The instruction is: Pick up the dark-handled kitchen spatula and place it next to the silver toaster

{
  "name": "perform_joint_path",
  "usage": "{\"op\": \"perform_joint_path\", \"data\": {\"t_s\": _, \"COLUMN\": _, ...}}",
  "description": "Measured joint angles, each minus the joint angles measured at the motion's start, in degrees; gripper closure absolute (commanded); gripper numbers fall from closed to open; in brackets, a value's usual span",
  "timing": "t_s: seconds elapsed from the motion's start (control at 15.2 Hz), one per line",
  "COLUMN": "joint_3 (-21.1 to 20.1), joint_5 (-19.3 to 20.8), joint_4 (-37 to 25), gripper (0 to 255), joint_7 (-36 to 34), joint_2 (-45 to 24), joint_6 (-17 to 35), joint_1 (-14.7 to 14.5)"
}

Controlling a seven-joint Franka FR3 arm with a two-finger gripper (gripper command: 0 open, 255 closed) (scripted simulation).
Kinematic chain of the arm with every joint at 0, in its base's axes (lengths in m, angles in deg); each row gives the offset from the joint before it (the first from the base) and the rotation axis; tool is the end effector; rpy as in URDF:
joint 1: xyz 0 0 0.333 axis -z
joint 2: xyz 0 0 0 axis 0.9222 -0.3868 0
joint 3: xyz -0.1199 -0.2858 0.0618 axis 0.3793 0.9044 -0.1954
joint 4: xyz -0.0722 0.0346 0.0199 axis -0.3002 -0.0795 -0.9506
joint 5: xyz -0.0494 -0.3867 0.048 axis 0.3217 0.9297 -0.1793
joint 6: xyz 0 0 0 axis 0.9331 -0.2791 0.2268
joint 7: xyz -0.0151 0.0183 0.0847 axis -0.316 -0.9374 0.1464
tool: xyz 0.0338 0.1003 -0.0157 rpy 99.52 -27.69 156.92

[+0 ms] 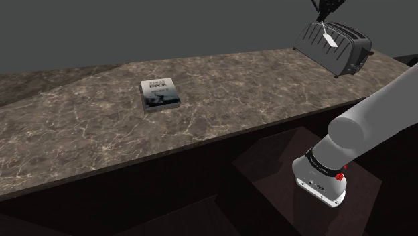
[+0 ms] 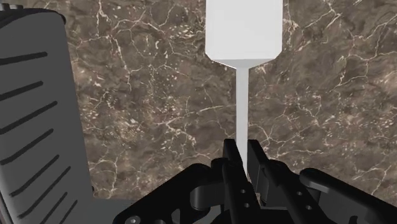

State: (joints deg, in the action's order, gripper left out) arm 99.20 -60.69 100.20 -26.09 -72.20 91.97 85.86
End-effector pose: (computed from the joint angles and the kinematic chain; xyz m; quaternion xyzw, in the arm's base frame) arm 0.3825 -0.3643 0.6333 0.9853 -0.1677 0.0327 0.0046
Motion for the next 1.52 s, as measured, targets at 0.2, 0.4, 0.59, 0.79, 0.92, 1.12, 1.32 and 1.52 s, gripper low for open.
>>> {"op": "perform_joint_path", "data": {"t_s": 0.2, "joint_3": 3.12, "joint_5": -2.78, "joint_4": -6.85, "gripper": 255, "joint_7": 5.34, "joint_2": -6.26, "joint_6": -1.23, "joint_1": 2.17}}
{"op": "perform_joint_path", "data": {"t_s": 0.4, "joint_3": 3.68, "joint_5": -3.31, "joint_4": -6.33, "gripper": 255, "joint_7": 6.65, "joint_2": -7.34, "joint_6": 0.19, "joint_1": 2.73}}
{"op": "perform_joint_path", "data": {"t_s": 0.59, "joint_3": 3.63, "joint_5": -3.26, "joint_4": -4.17, "gripper": 255, "joint_7": 6.65, "joint_2": -7.23, "joint_6": 2.28, "joint_1": 2.67}}
{"op": "perform_joint_path", "data": {"t_s": 0.79, "joint_3": 3.62, "joint_5": -3.12, "joint_4": -1.37, "gripper": 255, "joint_7": 6.72, "joint_2": -6.92, "joint_6": 4.81, "joint_1": 2.66}}
{"op": "perform_joint_path", "data": {"t_s": 0.92, "joint_3": 3.59, "joint_5": -3.06, "joint_4": 0.31, "gripper": 255, "joint_7": 6.7, "joint_2": -6.77, "joint_6": 6.35, "joint_1": 2.62}}
{"op": "perform_joint_path", "data": {"t_s": 1.12, "joint_3": 3.48, "joint_5": -2.85, "joint_4": 3.07, "gripper": 255, "joint_7": 6.54, "joint_2": -6.31, "joint_6": 8.7, "joint_1": 2.51}}
{"op": "perform_joint_path", "data": {"t_s": 1.32, "joint_3": 3.49, "joint_5": -2.83, "joint_4": 5.53, "gripper": 255, "joint_7": 6.62, "joint_2": -6.23, "joint_6": 11.1, "joint_1": 2.52}}
{"op": "perform_joint_path", "data": {"t_s": 1.52, "joint_3": 3.53, "joint_5": -2.92, "joint_4": 7.62, "gripper": 255, "joint_7": 6.8, "joint_2": -6.37, "joint_6": 13.3, "joint_1": 2.56}}
